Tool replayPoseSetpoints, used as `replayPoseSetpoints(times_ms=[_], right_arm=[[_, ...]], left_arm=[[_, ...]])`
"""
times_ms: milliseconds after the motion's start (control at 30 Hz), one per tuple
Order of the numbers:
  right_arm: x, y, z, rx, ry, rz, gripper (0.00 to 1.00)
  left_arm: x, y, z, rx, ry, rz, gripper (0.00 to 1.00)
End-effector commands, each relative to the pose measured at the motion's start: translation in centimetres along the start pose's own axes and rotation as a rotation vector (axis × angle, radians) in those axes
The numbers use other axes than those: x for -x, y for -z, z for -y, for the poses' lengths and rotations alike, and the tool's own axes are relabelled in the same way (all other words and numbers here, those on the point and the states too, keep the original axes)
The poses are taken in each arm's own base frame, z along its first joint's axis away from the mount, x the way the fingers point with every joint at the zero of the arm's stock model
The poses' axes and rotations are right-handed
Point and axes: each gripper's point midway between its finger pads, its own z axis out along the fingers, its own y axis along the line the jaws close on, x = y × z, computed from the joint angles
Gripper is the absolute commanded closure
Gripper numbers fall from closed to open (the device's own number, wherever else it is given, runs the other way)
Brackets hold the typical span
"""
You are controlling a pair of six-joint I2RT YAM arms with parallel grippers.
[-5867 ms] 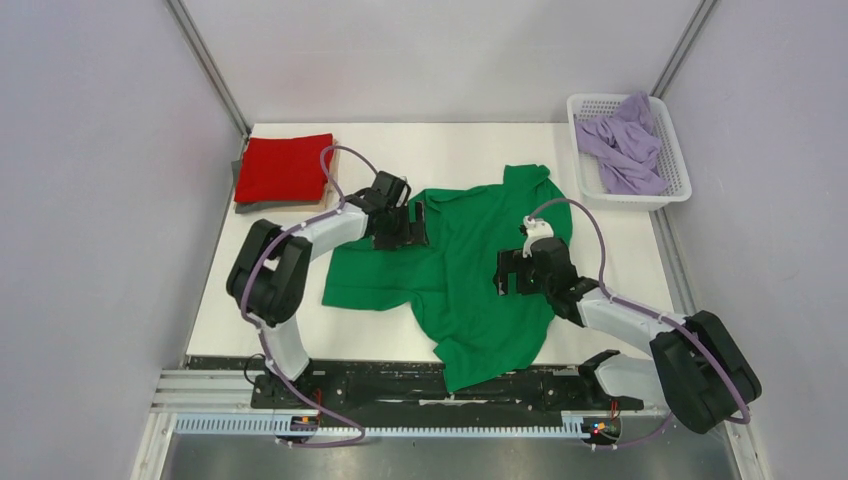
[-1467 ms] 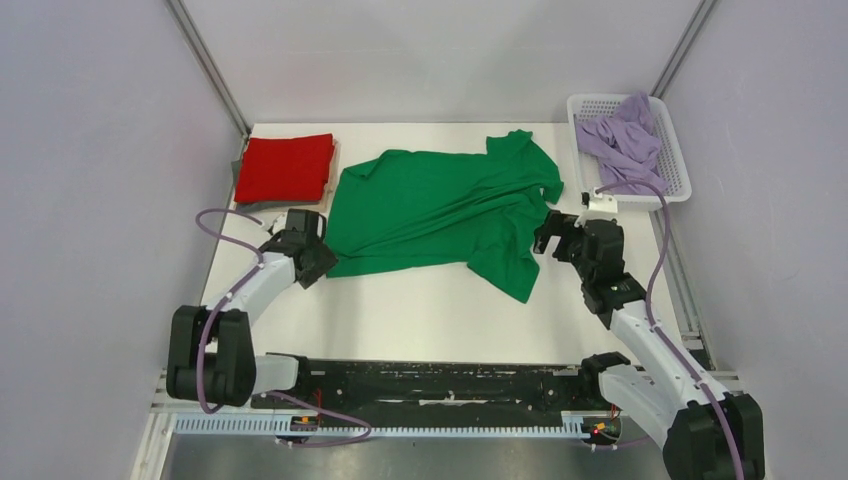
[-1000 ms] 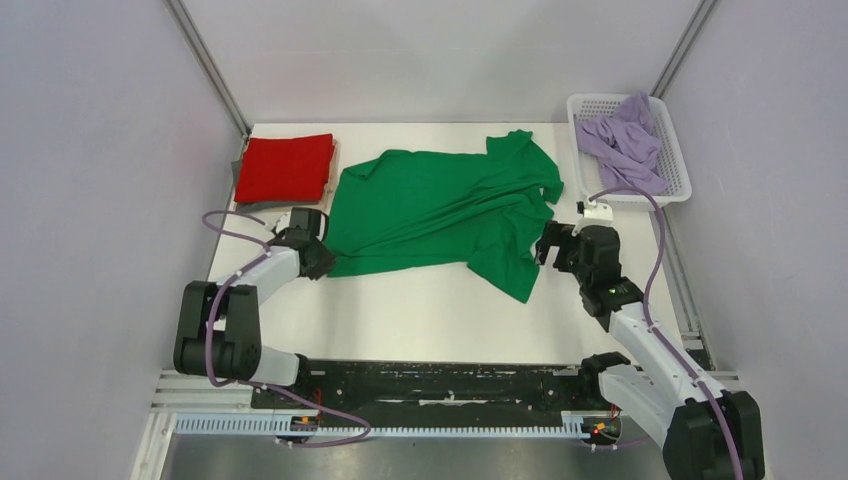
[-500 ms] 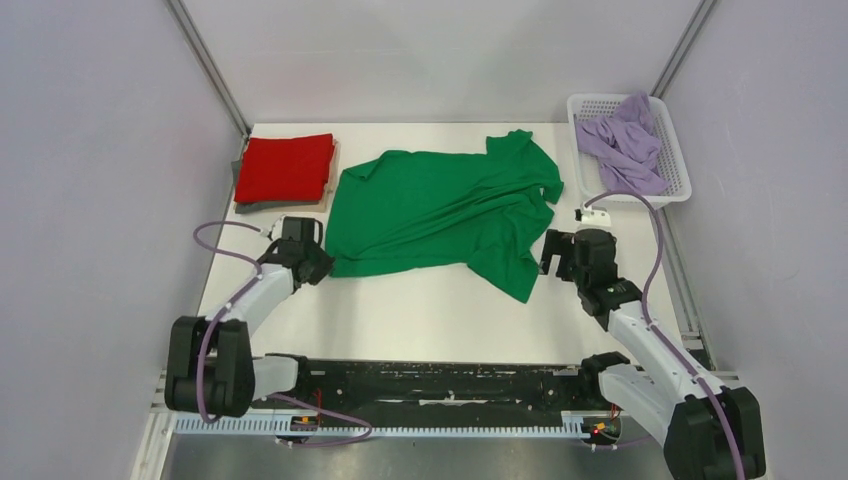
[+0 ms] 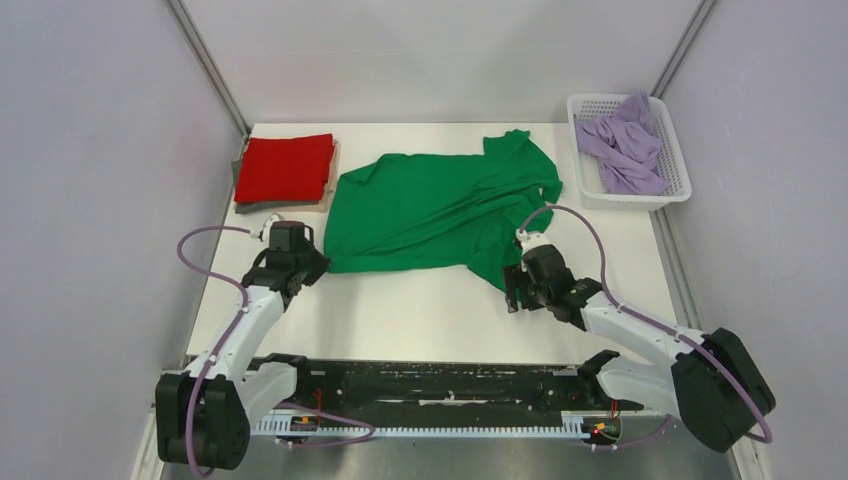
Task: Fold and stack the t-shirts
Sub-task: Flatten out the tshirt
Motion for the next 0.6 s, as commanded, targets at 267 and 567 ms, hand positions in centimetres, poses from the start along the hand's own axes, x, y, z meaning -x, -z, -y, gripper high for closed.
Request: replayPoseSetpoints(times_ms=[267, 567], right_arm=[[-0.3, -0.6, -0.5, -0.063, 0.036, -0.061, 0.35], [-1.5, -1.4, 0.8, -0.15, -0.008, -0.09, 0.44]], left_arm=[[-0.1, 0.7, -0.2, -0.002, -0.009, 0.001, 0.98], [0.0, 0.6, -0.4, 0.008, -0.01, 0.009, 0.98]])
